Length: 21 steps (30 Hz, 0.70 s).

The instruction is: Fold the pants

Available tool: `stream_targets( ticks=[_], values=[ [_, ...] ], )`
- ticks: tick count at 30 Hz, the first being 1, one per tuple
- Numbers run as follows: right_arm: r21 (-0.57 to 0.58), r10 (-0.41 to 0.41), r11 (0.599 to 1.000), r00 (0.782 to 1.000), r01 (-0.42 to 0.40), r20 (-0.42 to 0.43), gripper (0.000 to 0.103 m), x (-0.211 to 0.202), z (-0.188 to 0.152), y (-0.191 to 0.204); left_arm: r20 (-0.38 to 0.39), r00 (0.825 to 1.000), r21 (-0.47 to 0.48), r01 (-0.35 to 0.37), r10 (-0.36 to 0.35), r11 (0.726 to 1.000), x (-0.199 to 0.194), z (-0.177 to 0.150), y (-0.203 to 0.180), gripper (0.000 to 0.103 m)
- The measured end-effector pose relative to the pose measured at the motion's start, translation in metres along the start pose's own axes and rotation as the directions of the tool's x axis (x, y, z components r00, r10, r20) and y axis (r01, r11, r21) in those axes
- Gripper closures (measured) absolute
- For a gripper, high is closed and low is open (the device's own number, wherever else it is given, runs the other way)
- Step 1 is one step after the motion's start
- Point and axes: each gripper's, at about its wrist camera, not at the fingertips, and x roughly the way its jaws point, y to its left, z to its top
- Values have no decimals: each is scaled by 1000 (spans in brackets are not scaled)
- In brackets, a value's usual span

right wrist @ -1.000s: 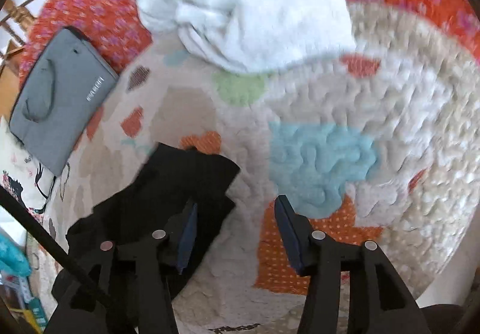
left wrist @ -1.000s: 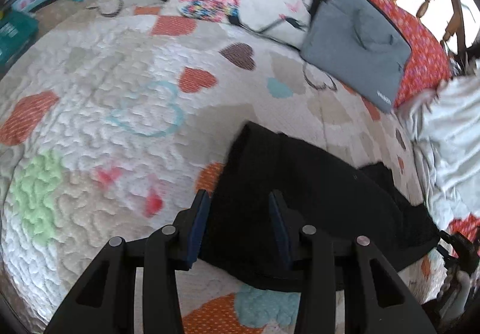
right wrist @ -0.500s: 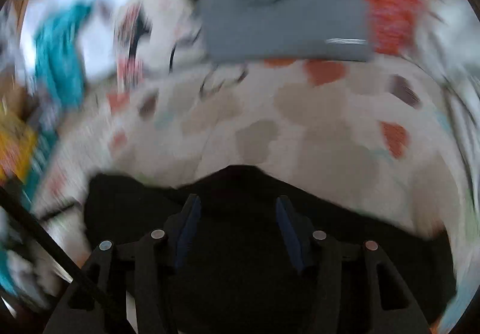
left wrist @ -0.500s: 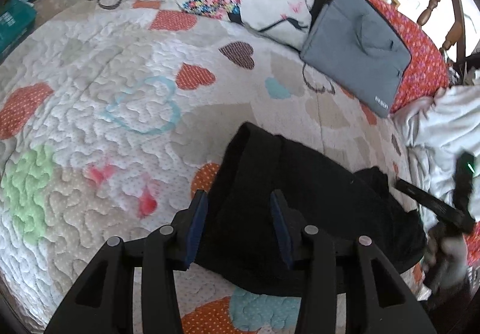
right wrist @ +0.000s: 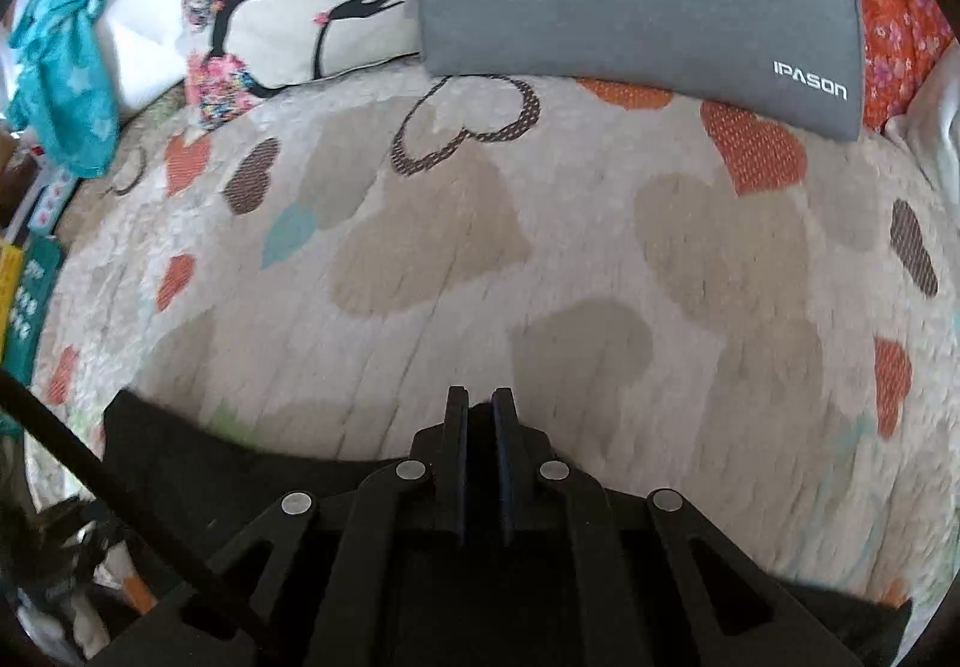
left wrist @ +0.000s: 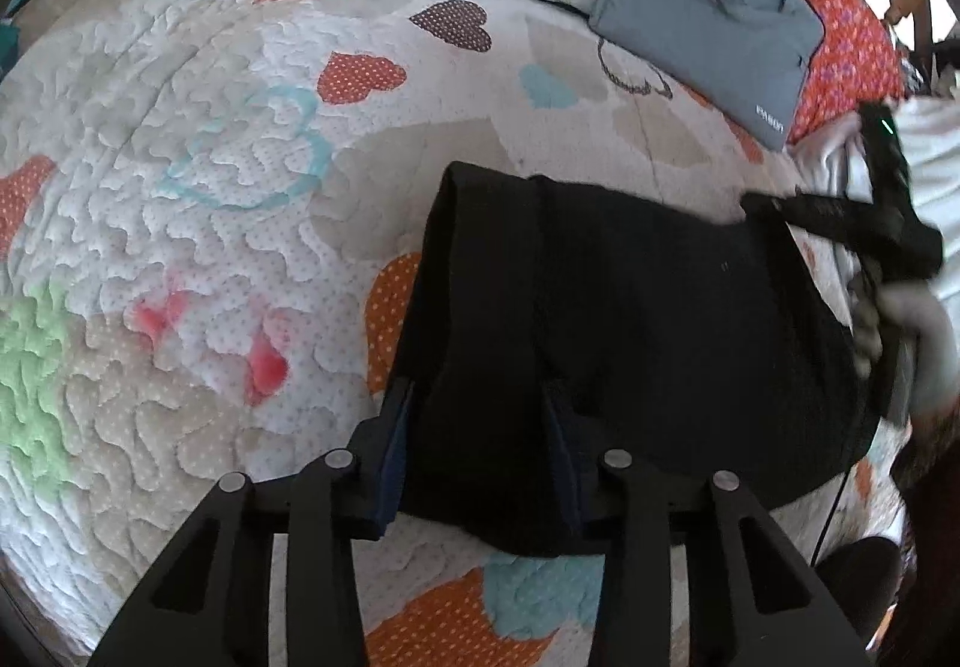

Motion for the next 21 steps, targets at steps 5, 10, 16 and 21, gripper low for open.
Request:
stream_targets(
  ticks=[5, 10, 16, 21],
  values=[
    [47, -87, 995, 996, 87, -2, 103, 25, 13, -7, -19, 1000, 19, 0, 0, 1000, -5, -7, 5, 66],
    [52, -177, 983, 982, 174, 68, 100, 1, 24, -6, -26, 997, -18, 70, -70, 997, -15, -11, 17, 64],
    [-125, -70, 988, 986, 89, 153, 65, -51, 16, 78, 5, 985, -134, 172, -172, 976, -31, -11, 39, 62],
    [-251, 161, 956, 987, -155, 4, 63, -37, -11, 157, 52, 988, -250, 156, -147, 956, -42, -11, 69, 62]
  ],
)
